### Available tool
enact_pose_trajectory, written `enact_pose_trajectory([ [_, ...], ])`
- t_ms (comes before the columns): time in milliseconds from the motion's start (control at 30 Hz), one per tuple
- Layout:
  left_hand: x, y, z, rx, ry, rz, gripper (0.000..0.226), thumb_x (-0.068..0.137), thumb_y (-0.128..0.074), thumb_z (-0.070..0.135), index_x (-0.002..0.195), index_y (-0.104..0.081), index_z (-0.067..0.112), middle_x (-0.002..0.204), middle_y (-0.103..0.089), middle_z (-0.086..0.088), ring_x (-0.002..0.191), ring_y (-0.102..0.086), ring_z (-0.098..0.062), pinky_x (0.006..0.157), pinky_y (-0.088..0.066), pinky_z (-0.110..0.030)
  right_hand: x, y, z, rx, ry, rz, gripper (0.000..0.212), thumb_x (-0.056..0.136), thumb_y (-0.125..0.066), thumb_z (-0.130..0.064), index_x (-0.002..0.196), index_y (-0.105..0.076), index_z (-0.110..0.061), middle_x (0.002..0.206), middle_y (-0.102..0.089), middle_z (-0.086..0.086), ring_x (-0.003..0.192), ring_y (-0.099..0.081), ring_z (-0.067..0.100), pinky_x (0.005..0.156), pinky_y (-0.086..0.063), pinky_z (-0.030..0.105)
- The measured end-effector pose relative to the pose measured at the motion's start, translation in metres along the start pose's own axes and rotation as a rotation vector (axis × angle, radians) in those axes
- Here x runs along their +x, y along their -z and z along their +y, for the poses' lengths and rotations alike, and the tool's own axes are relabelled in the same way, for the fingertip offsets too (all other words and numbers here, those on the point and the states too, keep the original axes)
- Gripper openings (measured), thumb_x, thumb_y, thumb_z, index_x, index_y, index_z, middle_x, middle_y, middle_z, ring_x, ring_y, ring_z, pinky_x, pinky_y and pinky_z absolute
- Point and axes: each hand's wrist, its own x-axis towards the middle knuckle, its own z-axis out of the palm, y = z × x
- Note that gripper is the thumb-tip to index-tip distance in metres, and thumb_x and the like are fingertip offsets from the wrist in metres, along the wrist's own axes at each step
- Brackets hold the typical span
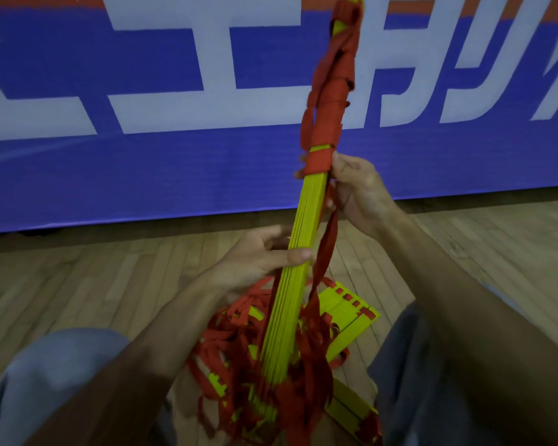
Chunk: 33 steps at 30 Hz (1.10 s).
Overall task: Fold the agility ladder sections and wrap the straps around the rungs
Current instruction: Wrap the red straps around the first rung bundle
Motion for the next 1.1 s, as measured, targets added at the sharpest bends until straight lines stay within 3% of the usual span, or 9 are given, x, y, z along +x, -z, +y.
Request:
enact_pose_trajectory([
  [100,0.001,0.008,-0.003,0.147,-0.022,0.151,0.038,0.065,-0.082,0.031,0.100,-0.073,0.021,0.094,-0.075,-0.002,0.087,-0.071,-0.014,0.079,-0.056,-0.028,0.002,-0.002,0.004,-0.194,-0.037,0.098,0.045,0.103,-0.042,-0.031,0.107,-0.061,0.010,0.100,-0.059,0.042,0.039,-0.050,0.013,0.040,-0.038,0.022],
  [200,0.005,0.011,-0.010,0.224,-0.035,0.293,0.032,0.067,-0.085,0.030,0.097,-0.076,0.024,0.093,-0.076,0.007,0.092,-0.069,-0.005,0.077,-0.051,-0.021,0.002,-0.006,0.009,-0.327,-0.095,0.144,0.047,0.104,-0.038,-0.039,0.088,-0.070,-0.009,0.084,-0.059,0.036,0.036,-0.051,0.017,0.038,-0.041,0.023],
  [333,0.011,0.012,-0.018,0.320,0.000,0.470,0.042,0.062,-0.090,0.033,0.098,-0.073,0.020,0.089,-0.075,0.003,0.081,-0.071,-0.011,0.074,-0.058,-0.032,0.003,-0.013,0.013,-0.412,-0.187,0.115,0.063,0.101,-0.035,-0.052,0.097,-0.065,0.003,0.073,-0.064,0.033,0.044,-0.059,0.025,0.047,-0.050,0.031],
  [433,0.012,0.012,-0.019,0.658,-0.014,0.526,0.048,0.059,-0.086,0.049,0.093,-0.063,0.023,0.081,-0.071,0.006,0.075,-0.068,-0.014,0.070,-0.057,-0.039,-0.001,-0.022,0.022,-0.459,-0.192,0.104,0.049,0.096,-0.053,-0.050,0.088,-0.065,-0.003,0.065,-0.065,0.020,0.049,-0.060,0.027,0.050,-0.051,0.034],
  [500,0.010,0.006,-0.015,0.945,-0.020,0.515,0.051,0.064,-0.080,0.057,0.097,-0.058,0.024,0.085,-0.067,0.007,0.080,-0.063,-0.015,0.069,-0.053,-0.037,-0.003,-0.025,0.026,-0.467,-0.162,0.152,0.036,0.091,-0.063,-0.043,0.081,-0.068,-0.009,0.069,-0.066,0.027,0.047,-0.058,0.027,0.049,-0.048,0.033],
  [567,0.008,0.002,-0.011,1.011,-0.008,0.496,0.053,0.068,-0.076,0.060,0.101,-0.056,0.024,0.087,-0.064,0.008,0.081,-0.061,-0.014,0.065,-0.048,-0.034,-0.003,-0.026,0.025,-0.455,-0.141,0.198,0.029,0.090,-0.067,-0.039,0.073,-0.068,-0.015,0.069,-0.063,0.031,0.043,-0.054,0.025,0.045,-0.044,0.030],
  [833,0.010,0.006,-0.019,0.892,-0.030,0.404,0.055,0.070,-0.077,0.055,0.106,-0.047,0.026,0.091,-0.063,0.007,0.082,-0.063,-0.015,0.068,-0.053,-0.039,0.000,-0.024,0.022,-0.456,-0.006,0.291,0.037,0.087,-0.070,-0.036,0.058,-0.065,-0.015,0.046,-0.054,0.016,0.036,-0.048,0.021,0.043,-0.038,0.027],
  [967,0.009,0.008,-0.015,0.482,-0.090,0.315,0.045,0.070,-0.080,0.049,0.103,-0.059,0.028,0.091,-0.068,0.005,0.082,-0.067,-0.010,0.074,-0.055,-0.032,0.001,-0.017,0.012,-0.268,-0.033,0.308,0.028,0.086,-0.073,-0.030,0.073,-0.068,-0.005,0.060,-0.057,0.019,0.042,-0.047,0.024,0.045,-0.037,0.033],
  [1100,0.006,0.008,-0.002,0.104,-0.105,0.157,0.036,0.080,-0.069,0.036,0.107,-0.067,0.012,0.100,-0.071,-0.007,0.091,-0.067,-0.016,0.080,-0.053,-0.029,-0.001,-0.006,-0.001,-0.039,-0.004,0.221,0.024,0.086,-0.067,-0.029,0.081,-0.066,-0.006,0.082,-0.069,0.030,0.051,-0.054,0.027,0.047,-0.034,0.031],
])
